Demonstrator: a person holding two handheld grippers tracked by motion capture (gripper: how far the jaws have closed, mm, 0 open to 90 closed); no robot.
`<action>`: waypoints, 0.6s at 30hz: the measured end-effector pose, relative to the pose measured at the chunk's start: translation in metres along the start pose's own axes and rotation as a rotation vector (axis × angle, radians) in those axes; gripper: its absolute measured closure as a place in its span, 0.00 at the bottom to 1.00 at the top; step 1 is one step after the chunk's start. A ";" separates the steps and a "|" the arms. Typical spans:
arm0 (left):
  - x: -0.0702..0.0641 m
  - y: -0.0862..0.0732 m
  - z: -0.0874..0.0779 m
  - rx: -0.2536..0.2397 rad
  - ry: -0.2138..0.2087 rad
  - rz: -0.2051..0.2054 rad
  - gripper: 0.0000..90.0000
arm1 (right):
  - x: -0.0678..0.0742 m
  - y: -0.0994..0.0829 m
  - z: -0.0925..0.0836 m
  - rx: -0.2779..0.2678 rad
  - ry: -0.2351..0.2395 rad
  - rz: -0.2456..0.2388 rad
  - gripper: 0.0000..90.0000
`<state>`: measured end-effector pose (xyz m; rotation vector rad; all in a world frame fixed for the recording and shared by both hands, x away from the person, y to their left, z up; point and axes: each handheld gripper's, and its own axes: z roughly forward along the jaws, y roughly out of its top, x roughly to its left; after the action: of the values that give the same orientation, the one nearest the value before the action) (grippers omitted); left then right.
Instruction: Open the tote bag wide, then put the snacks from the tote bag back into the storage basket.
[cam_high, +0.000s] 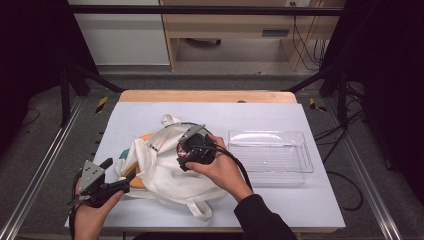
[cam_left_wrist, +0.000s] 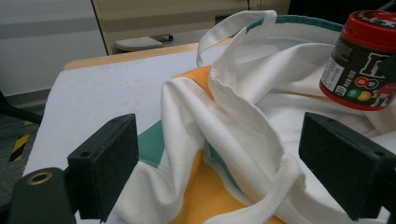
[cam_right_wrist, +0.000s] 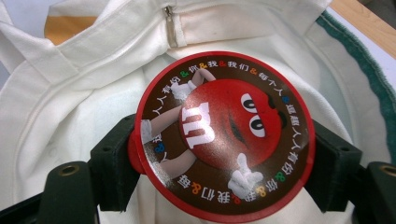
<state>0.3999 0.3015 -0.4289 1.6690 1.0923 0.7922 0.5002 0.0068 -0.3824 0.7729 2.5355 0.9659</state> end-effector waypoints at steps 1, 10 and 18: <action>0.001 0.000 0.000 -0.008 0.004 -0.004 0.13 | 0.000 0.000 -0.001 -0.005 -0.003 0.004 0.27; 0.006 0.001 -0.006 -0.038 0.054 -0.021 0.13 | 0.002 0.003 -0.009 -0.007 -0.001 -0.009 0.27; 0.010 -0.002 -0.005 -0.040 0.059 -0.029 0.08 | -0.002 0.008 -0.022 -0.022 0.011 -0.015 0.27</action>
<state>0.3990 0.3133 -0.4288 1.6018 1.1313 0.8445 0.4942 -0.0006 -0.3613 0.7435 2.5323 0.9943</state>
